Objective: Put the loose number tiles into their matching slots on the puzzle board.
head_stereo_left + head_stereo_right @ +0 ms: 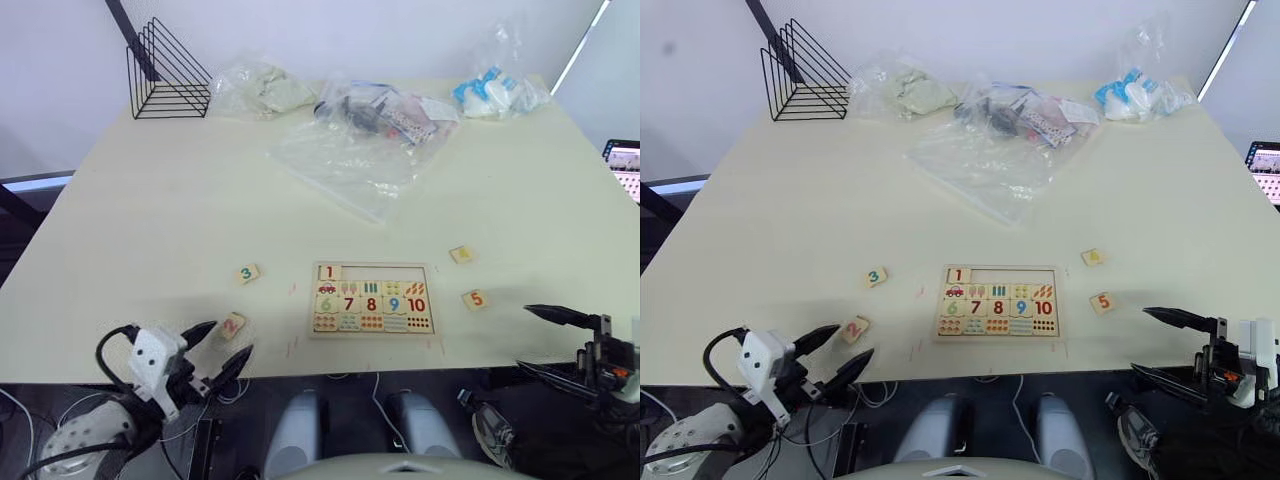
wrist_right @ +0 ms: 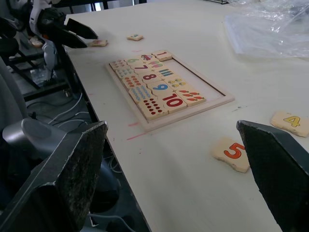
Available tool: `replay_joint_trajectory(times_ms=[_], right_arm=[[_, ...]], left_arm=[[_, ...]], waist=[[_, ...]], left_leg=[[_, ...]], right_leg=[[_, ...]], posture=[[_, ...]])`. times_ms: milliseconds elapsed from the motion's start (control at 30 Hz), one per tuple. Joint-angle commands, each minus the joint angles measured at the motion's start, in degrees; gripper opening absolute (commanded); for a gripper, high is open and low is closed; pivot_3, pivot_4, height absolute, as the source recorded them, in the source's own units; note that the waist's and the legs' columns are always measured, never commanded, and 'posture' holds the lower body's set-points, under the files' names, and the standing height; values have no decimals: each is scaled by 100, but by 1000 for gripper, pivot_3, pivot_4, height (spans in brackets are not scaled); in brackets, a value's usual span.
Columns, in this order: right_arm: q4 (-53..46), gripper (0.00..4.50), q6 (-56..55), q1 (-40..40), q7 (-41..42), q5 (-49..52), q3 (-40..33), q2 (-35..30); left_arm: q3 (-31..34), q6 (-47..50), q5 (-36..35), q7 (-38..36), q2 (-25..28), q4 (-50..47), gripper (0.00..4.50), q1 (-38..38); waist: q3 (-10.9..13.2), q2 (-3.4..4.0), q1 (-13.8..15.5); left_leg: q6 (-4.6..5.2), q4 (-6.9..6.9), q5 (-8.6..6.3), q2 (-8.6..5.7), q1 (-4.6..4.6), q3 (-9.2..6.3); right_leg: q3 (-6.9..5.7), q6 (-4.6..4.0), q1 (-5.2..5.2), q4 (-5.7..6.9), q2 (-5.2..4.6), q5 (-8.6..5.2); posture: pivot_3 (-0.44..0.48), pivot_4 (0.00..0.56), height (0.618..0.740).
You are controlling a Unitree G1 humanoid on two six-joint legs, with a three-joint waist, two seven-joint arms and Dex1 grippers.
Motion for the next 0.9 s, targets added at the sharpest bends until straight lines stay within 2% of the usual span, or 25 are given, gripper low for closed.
replay_joint_trajectory(times_ms=[33, 367, 733, 800, 833, 867, 900], right_arm=[[-229, 4500, 40, 27, -5, 176, -228, -83], [-338, 4500, 117, -2, -85, 183, -225, -105], [-611, 4500, 292, -68, -292, 167, -155, -102], [-640, 4500, 314, -75, -312, 165, -151, -102], [-666, 4500, 330, -74, -327, 168, -149, -103], [-689, 4500, 343, -71, -339, 170, -147, -103], [-715, 4500, 360, -66, -351, 175, -148, -103]], left_arm=[[-17, 212, 157, 249, 80, -238, 4305, 20], [-109, 954, 412, 597, 382, -446, 4305, -322], [-206, 1379, 294, 549, 469, -548, 4305, -409], [-245, 1357, 363, 504, 533, -520, 3794, -394], [-253, 1345, 367, 492, 539, -508, 3794, -395], [-255, 1334, 362, 486, 541, -500, 3239, -397], [-270, 1312, 379, 473, 557, -483, 2950, -397]], waist=[[0, 0, -1], [0, 2, 6], [-3, 7, 12], [-3, 7, 12], [-3, 7, 12], [-3, 8, 11], [-4, 8, 10]], left_leg=[[0, 0, 0, 0, 0, 0], [0, 0, 0, 0, 0, 0], [0, 0, 0, -1, 0, -1], [0, 0, 0, -1, 0, 0], [0, 0, 0, -1, 0, 0], [0, 0, 0, -1, 0, 0], [0, 0, 0, -1, 0, 1]], right_leg=[[0, 0, 0, 0, 0, 0], [0, 0, 0, 0, -1, -1], [0, 0, 0, 0, -3, 0], [1, 0, 0, 0, -4, 0], [0, 0, 0, -1, -3, 0], [1, 0, 0, -1, -4, 0], [1, 0, 0, 0, -4, 0]], posture=[[0, 150, 740], [0, 150, 740], [0, 150, 740], [0, 150, 740], [0, 150, 740], [0, 150, 740], [0, 150, 740]])
